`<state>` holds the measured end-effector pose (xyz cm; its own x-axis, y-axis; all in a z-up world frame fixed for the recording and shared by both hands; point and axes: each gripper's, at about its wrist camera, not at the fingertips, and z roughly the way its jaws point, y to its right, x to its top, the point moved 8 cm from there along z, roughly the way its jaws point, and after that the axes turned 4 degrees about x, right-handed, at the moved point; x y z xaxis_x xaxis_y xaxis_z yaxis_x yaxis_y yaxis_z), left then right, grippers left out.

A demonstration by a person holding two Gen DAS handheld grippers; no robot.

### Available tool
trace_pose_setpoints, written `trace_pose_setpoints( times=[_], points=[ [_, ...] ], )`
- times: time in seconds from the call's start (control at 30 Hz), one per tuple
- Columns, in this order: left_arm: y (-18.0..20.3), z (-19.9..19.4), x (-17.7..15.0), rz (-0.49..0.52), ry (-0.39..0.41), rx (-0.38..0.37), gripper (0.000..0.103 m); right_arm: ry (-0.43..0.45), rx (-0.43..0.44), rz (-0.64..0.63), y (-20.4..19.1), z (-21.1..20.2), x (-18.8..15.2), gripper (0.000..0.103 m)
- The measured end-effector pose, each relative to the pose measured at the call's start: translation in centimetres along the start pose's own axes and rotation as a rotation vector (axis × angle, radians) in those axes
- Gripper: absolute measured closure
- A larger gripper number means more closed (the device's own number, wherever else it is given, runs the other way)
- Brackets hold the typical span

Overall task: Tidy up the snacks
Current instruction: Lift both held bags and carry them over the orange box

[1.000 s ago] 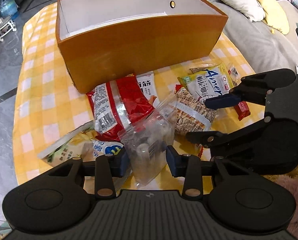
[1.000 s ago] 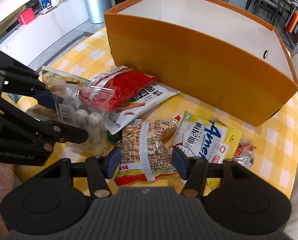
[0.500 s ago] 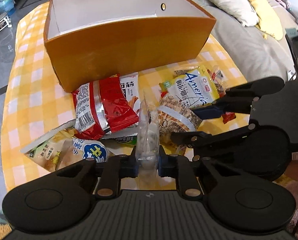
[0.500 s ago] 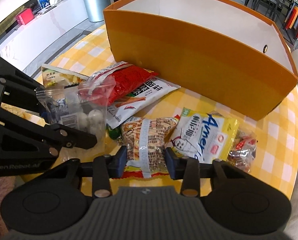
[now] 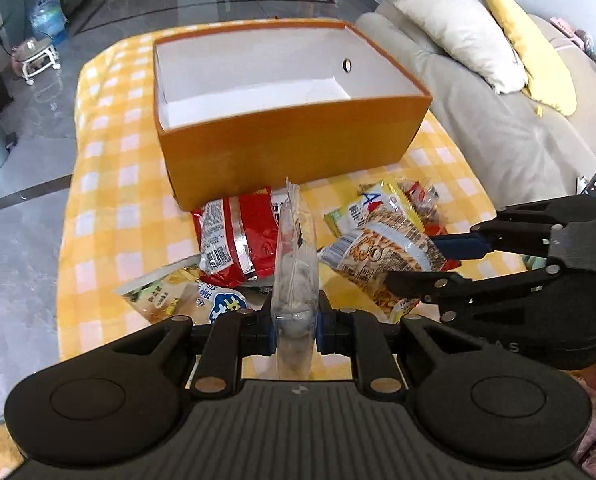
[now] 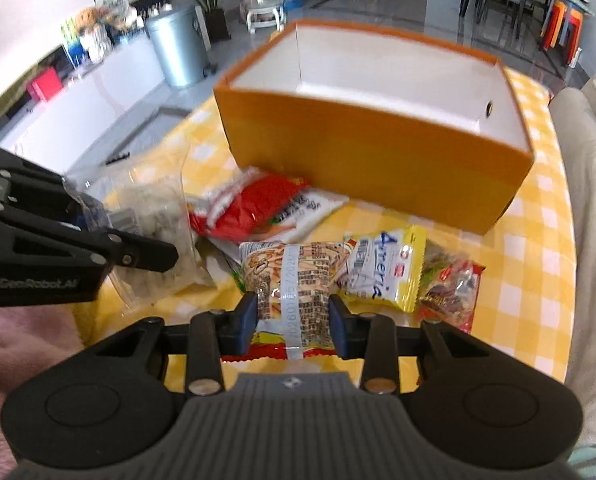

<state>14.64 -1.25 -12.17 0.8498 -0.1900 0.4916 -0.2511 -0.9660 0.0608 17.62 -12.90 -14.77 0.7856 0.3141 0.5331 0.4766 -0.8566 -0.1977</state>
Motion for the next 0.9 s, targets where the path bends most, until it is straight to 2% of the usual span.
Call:
trace_pose_setpoints(
  times=[0.33,0.47,0.67,0.9],
  points=[
    [0.6,-4.1,2.2,0.004,0.097,0.035,0.085,0.156,-0.008,0.047,-0.4,-6.8,2.6,0.068],
    [0.6,-5.2,4.1,0.003,0.136,0.028,0.085,0.188,-0.022,0.056,-0.1,-8.5,4.0,0.068],
    [0.0,-5.4,7.7,-0.029,0.152,-0.012,0.085,0.200,0.006,0.105,1.2,-8.9,7.2,0.068],
    [-1.0,-4.2,12.8,-0.001,0.157,0.027,0.085,0.226,0.008,0.147,3.2,-7.5,12.3,0.067]
  ],
)
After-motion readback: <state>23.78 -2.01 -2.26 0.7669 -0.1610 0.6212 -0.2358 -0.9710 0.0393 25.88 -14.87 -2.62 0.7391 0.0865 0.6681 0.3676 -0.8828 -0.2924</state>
